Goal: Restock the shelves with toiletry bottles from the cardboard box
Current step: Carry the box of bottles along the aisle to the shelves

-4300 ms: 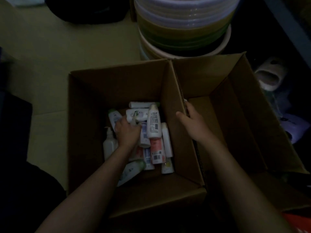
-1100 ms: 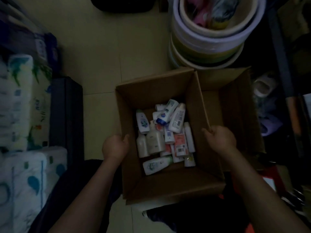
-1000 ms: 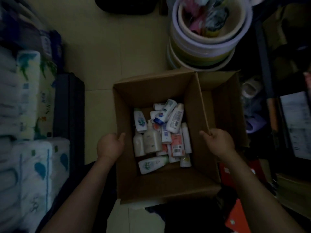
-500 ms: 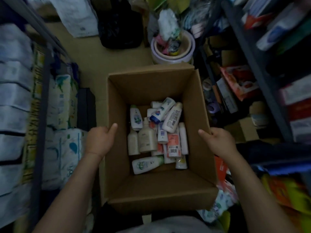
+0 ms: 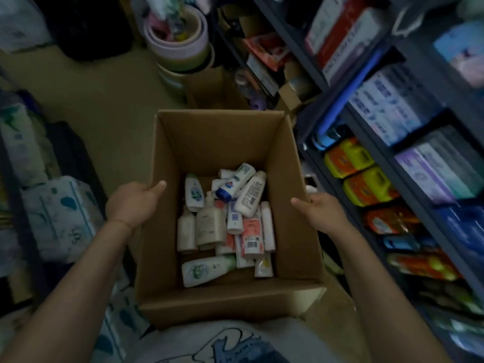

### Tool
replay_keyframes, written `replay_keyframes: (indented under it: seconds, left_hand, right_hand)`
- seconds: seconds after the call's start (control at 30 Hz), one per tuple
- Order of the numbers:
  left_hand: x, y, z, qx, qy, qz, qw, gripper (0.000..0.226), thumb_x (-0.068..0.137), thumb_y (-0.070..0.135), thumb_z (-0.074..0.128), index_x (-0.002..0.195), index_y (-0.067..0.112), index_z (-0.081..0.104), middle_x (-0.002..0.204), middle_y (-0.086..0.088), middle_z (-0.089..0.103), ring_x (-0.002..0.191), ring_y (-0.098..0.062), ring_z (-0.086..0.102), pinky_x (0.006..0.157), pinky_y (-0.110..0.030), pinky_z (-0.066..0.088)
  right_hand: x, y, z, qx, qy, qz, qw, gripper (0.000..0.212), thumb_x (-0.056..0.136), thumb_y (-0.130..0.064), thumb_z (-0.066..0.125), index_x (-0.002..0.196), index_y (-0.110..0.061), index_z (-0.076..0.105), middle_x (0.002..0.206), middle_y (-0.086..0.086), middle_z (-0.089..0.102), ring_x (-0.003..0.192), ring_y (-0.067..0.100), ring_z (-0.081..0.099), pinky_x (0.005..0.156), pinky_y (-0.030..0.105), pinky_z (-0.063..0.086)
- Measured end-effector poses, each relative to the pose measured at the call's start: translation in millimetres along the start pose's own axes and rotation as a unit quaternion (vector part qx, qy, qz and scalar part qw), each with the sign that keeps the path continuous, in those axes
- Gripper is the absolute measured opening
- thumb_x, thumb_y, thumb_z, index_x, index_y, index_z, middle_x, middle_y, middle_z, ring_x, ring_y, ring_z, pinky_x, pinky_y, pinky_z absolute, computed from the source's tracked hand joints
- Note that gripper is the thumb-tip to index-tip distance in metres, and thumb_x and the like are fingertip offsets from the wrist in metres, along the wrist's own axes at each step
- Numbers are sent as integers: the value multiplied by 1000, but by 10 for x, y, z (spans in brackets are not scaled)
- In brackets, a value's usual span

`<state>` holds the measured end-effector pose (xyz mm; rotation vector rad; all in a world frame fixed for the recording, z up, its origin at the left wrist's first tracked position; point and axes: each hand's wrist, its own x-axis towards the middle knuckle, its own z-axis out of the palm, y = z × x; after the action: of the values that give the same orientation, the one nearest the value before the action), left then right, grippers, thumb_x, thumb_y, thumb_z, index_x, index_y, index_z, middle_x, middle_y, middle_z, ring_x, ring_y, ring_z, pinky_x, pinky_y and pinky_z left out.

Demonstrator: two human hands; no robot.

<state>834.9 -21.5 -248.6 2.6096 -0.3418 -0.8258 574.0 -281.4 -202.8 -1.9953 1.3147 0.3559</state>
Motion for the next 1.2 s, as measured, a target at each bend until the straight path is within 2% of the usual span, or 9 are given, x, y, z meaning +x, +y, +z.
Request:
replay_keyframes:
  seconds: [0.13, 0.23, 0.37, 0.5, 0.67, 0.77, 0.93, 1.07, 1.2]
  left_hand:
    - [-620, 47, 525, 17, -45, -1, 999, 71, 96, 61, 46, 87, -4, 72, 80, -15, 67, 68, -27, 58, 68, -34, 47]
    - [-1085, 258, 933, 25, -61, 23, 998, 70, 96, 62, 44, 77, -1, 69, 80, -15, 68, 72, -30, 62, 69, -36, 49]
    - [-1785, 660, 1562, 82, -27, 66, 994, 68, 96, 65, 39, 71, 7, 65, 79, -12, 66, 75, -30, 62, 71, -36, 52]
    - [-2604, 852, 2363, 75, -3, 64, 995, 69, 95, 66, 40, 77, 6, 68, 81, -13, 67, 78, -32, 63, 80, -43, 55]
    - [-3530, 1200, 3322, 49, -14, 77, 996, 66, 97, 62, 42, 80, 4, 68, 85, -15, 67, 83, -35, 63, 83, -44, 54]
    - [-3947, 1365, 3884, 69, -32, 85, 993, 64, 99, 58, 41, 81, 2, 68, 89, -17, 67, 88, -36, 63, 81, -41, 52]
    - [-4420, 1360, 4766, 119, -93, 76, 986, 56, 102, 54, 35, 80, 10, 63, 94, -17, 66, 92, -34, 62, 73, -34, 42]
    - [-4799, 1190, 5260, 161, -116, 68, 978, 55, 103, 53, 32, 65, 17, 49, 70, -4, 53, 68, -23, 53, 57, -29, 35]
    - [-5000, 1023, 5454, 159, -105, 51, 980, 55, 104, 50, 31, 67, 15, 51, 70, -4, 55, 62, -19, 51, 53, -30, 33]
  right_hand:
    - [-487, 831, 33, -1, -9, 47, 999, 43, 93, -48, 57, 81, -10, 74, 79, 6, 72, 72, 22, 69, 75, 44, 58]
    - [-817, 1589, 40, 28, -3, 77, 997, 43, 92, -48, 57, 82, -10, 74, 80, 7, 73, 73, 24, 70, 76, 47, 59]
    - [-1214, 2681, -6, 65, 30, 83, 994, 47, 94, -47, 54, 76, -5, 67, 82, 14, 72, 72, 28, 68, 68, 40, 55]
    - [-1533, 3777, -118, 65, 72, 70, 993, 50, 95, -47, 53, 88, 0, 67, 85, 16, 70, 74, 28, 66, 70, 43, 54]
    - [-1954, 4991, -438, 45, 94, 85, 991, 49, 95, -49, 50, 79, -4, 62, 76, 11, 65, 64, 24, 60, 59, 36, 48]
    - [-2110, 5611, -593, 40, 95, 105, 989, 48, 94, -47, 52, 81, -2, 64, 78, 14, 66, 70, 28, 64, 61, 37, 50]
    - [-2230, 6470, -558, 13, 61, 150, 987, 45, 95, -45, 53, 58, -19, 49, 64, 3, 55, 73, 27, 59, 64, 31, 42]
    - [-2270, 7103, -299, -2, 12, 178, 984, 41, 96, -49, 49, 84, -14, 67, 81, 8, 66, 83, 28, 64, 73, 35, 51]
    - [-2432, 7381, -3, -8, 41, 192, 980, 47, 98, -53, 41, 105, -13, 66, 101, 13, 68, 94, 32, 63, 80, 39, 53]
